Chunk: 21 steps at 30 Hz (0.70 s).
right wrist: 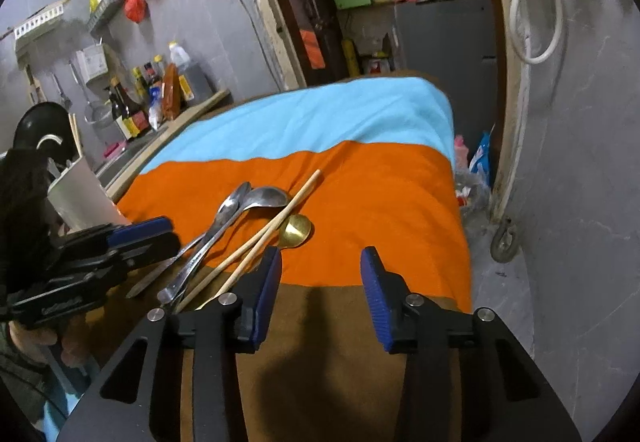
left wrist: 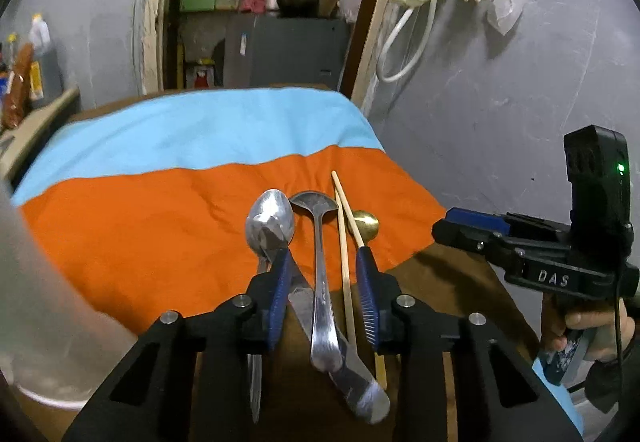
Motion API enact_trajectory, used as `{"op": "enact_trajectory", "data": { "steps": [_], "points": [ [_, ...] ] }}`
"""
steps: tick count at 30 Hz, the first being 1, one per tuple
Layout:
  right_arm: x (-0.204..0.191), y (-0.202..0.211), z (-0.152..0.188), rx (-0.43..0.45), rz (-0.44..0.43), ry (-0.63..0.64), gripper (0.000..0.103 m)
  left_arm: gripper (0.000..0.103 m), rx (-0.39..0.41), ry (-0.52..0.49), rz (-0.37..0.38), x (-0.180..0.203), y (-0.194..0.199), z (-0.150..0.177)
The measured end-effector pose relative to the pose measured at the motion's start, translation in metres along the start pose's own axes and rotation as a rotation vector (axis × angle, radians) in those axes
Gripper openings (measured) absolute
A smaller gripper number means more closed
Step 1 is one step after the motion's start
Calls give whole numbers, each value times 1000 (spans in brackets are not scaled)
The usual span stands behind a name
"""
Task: Organize utensils
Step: 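Move both tools back to the remaining spoons and chopsticks on the cloth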
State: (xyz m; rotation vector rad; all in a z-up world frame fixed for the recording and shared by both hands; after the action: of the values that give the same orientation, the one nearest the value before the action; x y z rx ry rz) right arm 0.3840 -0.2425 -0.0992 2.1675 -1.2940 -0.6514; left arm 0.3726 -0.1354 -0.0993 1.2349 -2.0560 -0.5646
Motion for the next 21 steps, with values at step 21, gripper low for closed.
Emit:
{"op": "enact_trajectory", "data": {
  "steps": [21],
  "points": [
    [-3, -59, -12, -150, -156, -43, 20, 9, -211, 60, 20, -20, -53, -12]
  ]
}}
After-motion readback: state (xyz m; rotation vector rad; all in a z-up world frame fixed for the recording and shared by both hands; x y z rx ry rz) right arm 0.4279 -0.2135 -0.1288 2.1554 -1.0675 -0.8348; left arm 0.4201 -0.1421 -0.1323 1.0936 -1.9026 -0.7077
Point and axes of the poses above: each gripper's, at about its wrist camera, not at the fingertips, and y roughly against the way its jaws point, x to its right, z to its underside, the point moved 10 cm from there along -y, roughly the way its jaws point, and after that the axes turned 9 degrees about y, right-handed, at the moved point
